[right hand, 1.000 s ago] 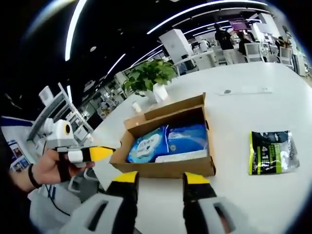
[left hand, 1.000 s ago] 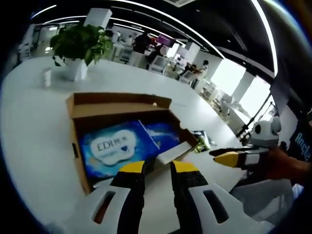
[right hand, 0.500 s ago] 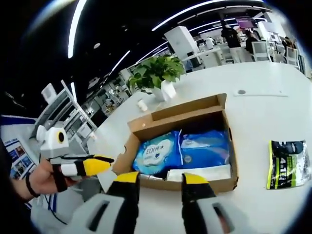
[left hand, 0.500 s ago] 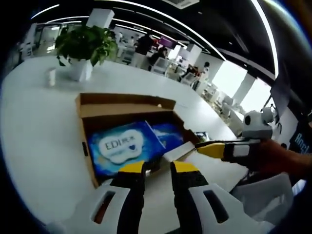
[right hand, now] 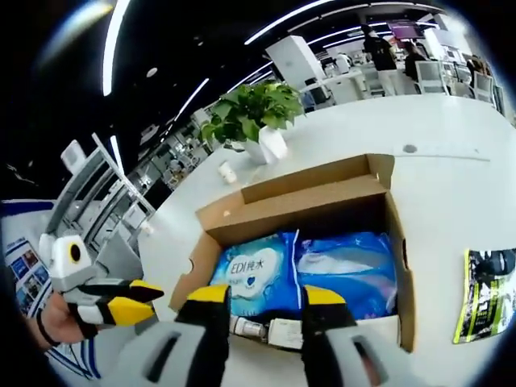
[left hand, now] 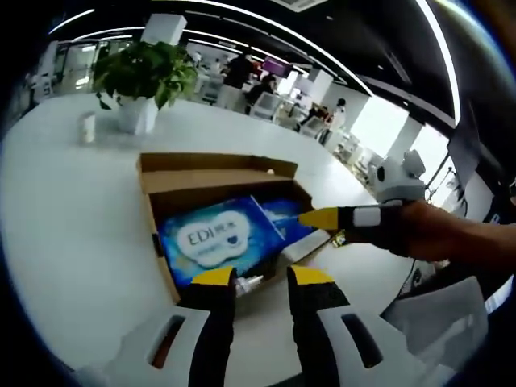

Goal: Operate the shoe box by opening the lid, removing the specified soft item, and placing it in the target area until the item is outside and the box remains undamaged.

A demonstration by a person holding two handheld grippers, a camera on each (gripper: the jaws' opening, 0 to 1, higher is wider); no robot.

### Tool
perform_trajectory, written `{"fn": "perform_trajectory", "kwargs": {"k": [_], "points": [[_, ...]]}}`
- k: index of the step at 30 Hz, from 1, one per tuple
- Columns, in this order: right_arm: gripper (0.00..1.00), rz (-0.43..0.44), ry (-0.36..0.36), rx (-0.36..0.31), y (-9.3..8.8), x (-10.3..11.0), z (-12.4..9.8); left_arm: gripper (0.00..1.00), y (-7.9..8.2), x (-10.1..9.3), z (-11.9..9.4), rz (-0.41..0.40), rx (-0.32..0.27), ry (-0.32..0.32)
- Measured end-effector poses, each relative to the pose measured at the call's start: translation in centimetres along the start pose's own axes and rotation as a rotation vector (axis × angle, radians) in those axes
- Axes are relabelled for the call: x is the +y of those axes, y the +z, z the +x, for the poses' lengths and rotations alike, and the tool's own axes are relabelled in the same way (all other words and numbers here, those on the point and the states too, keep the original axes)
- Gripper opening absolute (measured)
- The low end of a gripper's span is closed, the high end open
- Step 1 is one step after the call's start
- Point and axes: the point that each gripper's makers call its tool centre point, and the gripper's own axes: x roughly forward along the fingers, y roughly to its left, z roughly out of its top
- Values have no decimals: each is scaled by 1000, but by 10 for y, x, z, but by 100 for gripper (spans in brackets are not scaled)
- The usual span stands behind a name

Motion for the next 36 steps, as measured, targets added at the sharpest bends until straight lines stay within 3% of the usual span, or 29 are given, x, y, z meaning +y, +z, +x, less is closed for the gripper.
{"fn": "perform_trajectory", "kwargs": {"k": [12, 21, 27, 30, 36], "points": [[31, -2, 13, 87, -6, -12, 29, 28, -8, 5, -2, 1, 26, -12], [30, 19, 34, 102, 3, -15, 49, 30, -9, 9, -6, 16, 31, -10], [22, -5, 36, 100, 2, -6, 55, 29, -10, 14, -7, 5, 32, -4], [8, -27, 29, 86, 3, -7, 54, 29, -13, 15, -7, -2, 36, -2], [9, -8, 5, 115, -1, -18, 59, 28, -17, 15, -6, -22, 39, -3]]}}
